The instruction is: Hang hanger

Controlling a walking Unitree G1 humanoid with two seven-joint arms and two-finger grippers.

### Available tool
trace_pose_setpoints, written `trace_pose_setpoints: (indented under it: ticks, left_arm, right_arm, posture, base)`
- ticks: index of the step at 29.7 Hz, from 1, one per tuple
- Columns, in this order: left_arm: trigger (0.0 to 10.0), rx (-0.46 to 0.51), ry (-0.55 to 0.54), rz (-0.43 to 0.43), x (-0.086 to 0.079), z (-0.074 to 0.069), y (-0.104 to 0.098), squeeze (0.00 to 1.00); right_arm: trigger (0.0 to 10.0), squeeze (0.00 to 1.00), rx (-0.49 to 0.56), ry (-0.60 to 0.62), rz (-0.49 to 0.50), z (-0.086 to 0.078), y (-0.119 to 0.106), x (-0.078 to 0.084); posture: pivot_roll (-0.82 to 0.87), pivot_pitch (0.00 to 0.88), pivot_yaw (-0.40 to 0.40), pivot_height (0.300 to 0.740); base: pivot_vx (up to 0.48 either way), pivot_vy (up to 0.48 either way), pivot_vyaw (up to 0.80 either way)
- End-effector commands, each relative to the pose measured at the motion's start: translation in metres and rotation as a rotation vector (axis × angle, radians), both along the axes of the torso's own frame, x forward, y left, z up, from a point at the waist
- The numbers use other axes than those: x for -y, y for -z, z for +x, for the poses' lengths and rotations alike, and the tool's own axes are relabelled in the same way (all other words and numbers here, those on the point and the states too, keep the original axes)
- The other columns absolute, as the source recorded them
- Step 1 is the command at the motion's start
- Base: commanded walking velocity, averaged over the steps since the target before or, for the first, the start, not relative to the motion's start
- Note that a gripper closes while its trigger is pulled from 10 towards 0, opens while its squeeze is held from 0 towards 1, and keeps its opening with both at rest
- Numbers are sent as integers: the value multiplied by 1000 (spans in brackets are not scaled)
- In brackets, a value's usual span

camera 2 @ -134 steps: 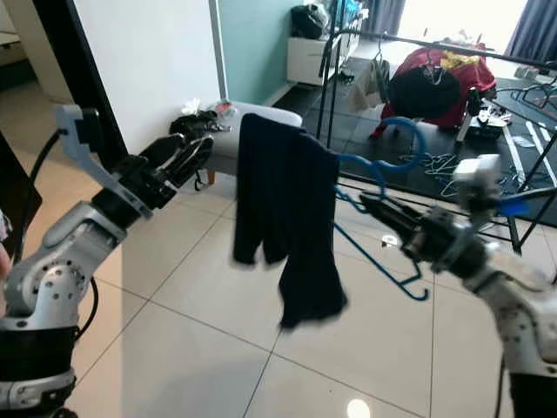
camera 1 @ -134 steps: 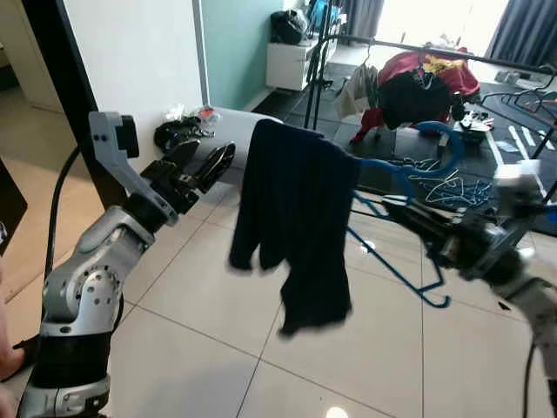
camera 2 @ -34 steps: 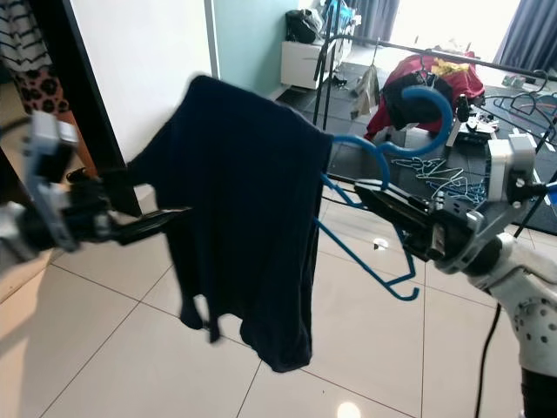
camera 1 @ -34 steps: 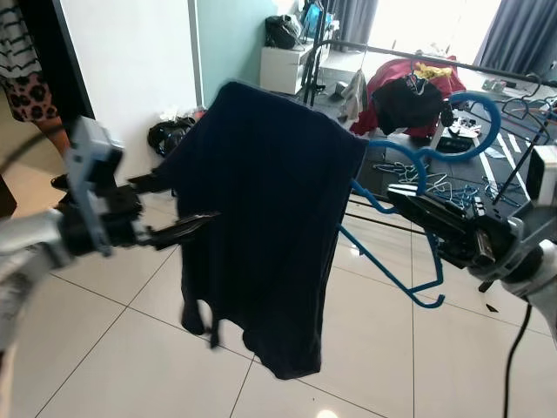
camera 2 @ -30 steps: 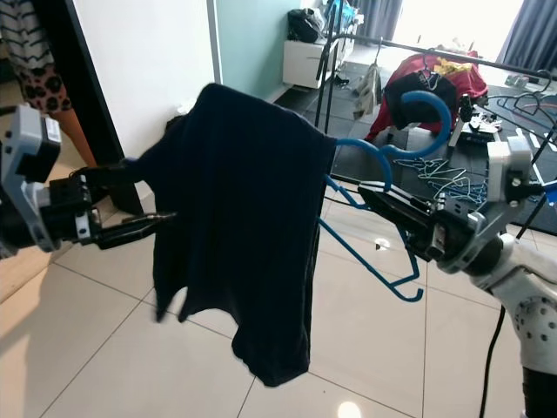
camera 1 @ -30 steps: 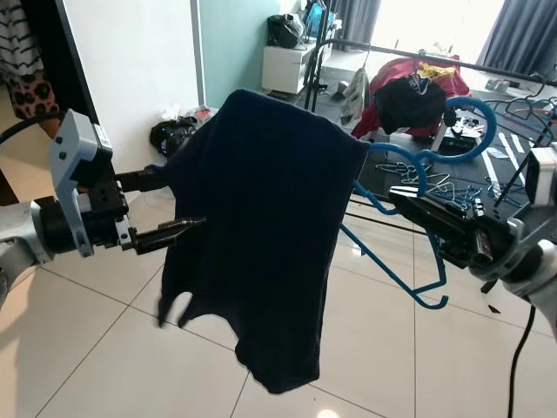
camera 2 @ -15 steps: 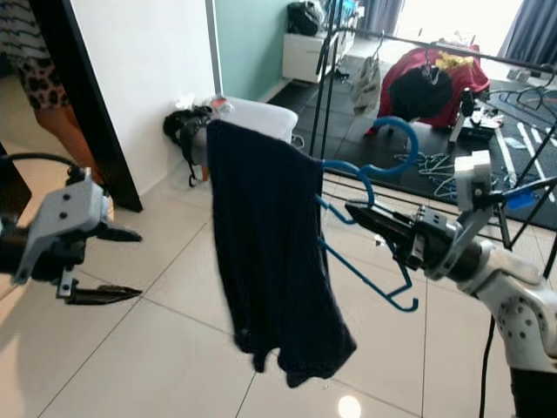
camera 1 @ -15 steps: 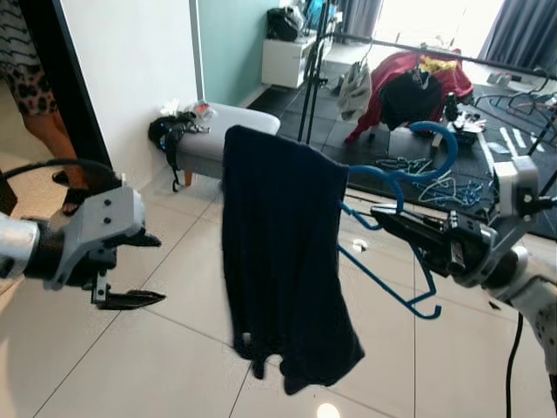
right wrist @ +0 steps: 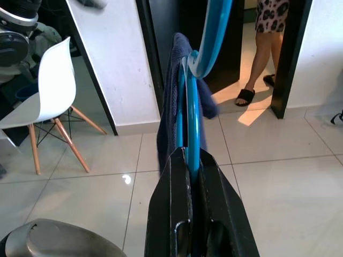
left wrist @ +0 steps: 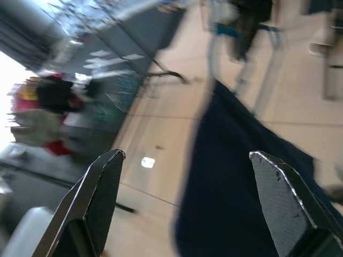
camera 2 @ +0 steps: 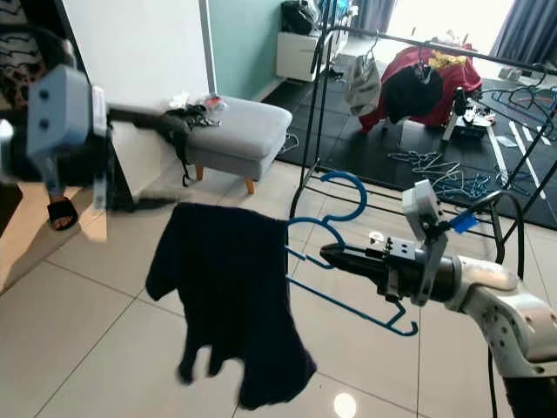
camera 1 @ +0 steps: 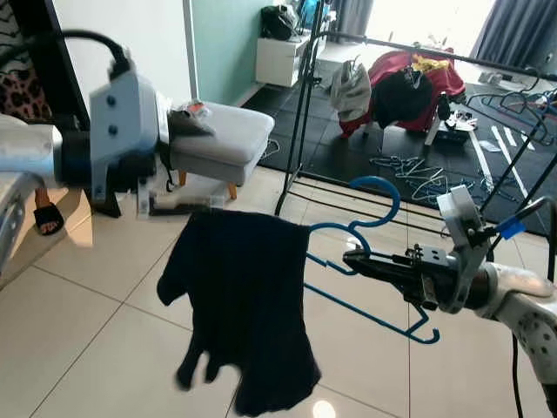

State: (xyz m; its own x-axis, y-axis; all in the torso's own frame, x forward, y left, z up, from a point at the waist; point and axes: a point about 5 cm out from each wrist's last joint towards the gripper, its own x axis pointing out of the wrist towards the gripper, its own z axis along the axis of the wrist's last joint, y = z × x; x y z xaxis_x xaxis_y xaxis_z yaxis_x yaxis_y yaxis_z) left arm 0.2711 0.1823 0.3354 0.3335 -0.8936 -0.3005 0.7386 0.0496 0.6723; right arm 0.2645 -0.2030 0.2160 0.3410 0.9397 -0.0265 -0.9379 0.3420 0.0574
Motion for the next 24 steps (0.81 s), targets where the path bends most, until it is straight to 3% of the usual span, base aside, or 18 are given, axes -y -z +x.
trace_pose_setpoints:
  ticks: [1, 3, 5, 13, 20, 24]
  left_arm:
    - [10000, -53, 22, 86, 0, -4, 7, 0]
    - [10000, -117, 26, 161, 2, -3, 24, 0]
    - [10000, -124, 19, 170, 3, -1, 28, 0]
    - [10000, -90, -28, 92, 14, 15, 27, 0]
    - [10000, -123, -19, 101, 15, 14, 29, 0]
    - [10000, -208, 17, 131, 17, 8, 42, 0]
  right_arm:
    - [10000, 0, 34, -4, -18, 1, -3, 0]
    - [10000, 0, 46, -18, -42, 3, -2, -5]
    - [10000, 0, 49, -25, -49, 3, -1, -7]
    - [10000, 0, 53, -67, -64, 0, 0, -13]
    - [10000, 0, 57, -87, -61, -2, 1, -17]
    - [10000, 0, 63, -93, -58, -2, 0, -18]
  posture:
    - [56, 0, -61, 740]
    - [55, 0, -58, 740]
    - [55, 0, -58, 740]
    - [55, 0, -58, 740]
    - [55, 0, -57, 740]
    - [52, 0, -54, 740]
  base:
    - [0, 0, 0]
    - [0, 0, 0]
    - [0, 0, 0]
    - [0, 0, 0]
    - [0, 0, 0]
    - [0, 0, 0]
